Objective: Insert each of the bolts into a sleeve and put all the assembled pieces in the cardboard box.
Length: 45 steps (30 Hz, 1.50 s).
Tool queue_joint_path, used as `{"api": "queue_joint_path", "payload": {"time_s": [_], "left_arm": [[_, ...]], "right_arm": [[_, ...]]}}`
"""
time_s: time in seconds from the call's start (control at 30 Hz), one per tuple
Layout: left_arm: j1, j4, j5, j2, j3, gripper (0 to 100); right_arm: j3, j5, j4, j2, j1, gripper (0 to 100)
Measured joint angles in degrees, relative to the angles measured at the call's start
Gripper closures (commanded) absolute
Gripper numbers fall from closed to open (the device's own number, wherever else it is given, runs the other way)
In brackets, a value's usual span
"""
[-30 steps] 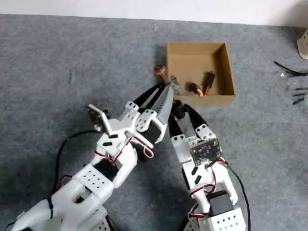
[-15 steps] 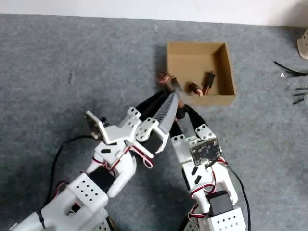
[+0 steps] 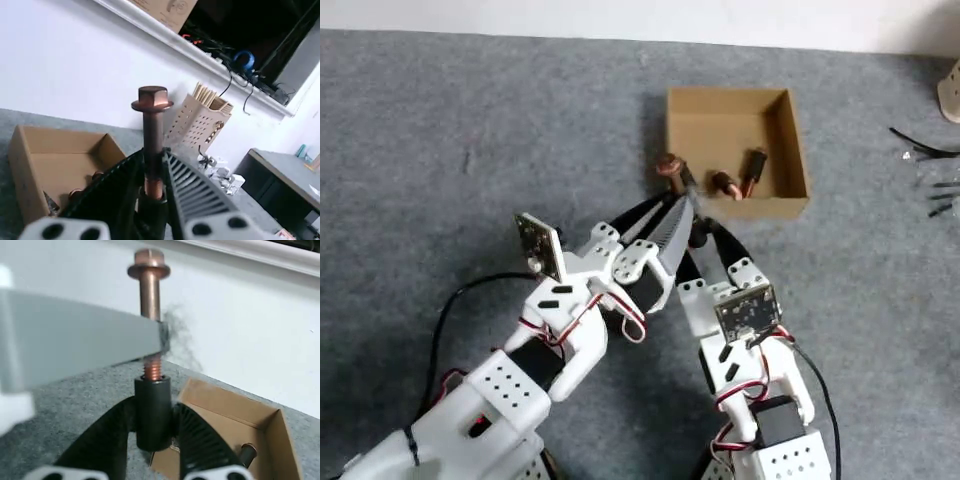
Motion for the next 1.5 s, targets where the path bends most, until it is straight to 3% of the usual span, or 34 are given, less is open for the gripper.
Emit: {"api": "queue_joint_path", "payload": {"time_s": [0.4,0.73,1.03,1.23,1.5], "left_arm": [[0.09,3.34,0.09,0.26,-0.18,99],[1.32,6.77,-7.74,0.18,-0.35,99],[0.97,7.65,-8.18,0.18,-0.35,78],[1.14,12.66,-8.18,0.26,-0.26,77],[1.32,13.45,-8.26,-3.25,-0.18,77]], "right_arm": [[0.00,0.35,0.00,0.00,2.20,99.4],[0.00,0.35,0.18,0.09,3.16,99.4],[0.00,0.35,0.18,0.09,4.13,99.4],[0.00,0.35,0.18,0.09,5.71,99.4],[0.00,0.35,0.18,0.00,5.54,99.4]]}}
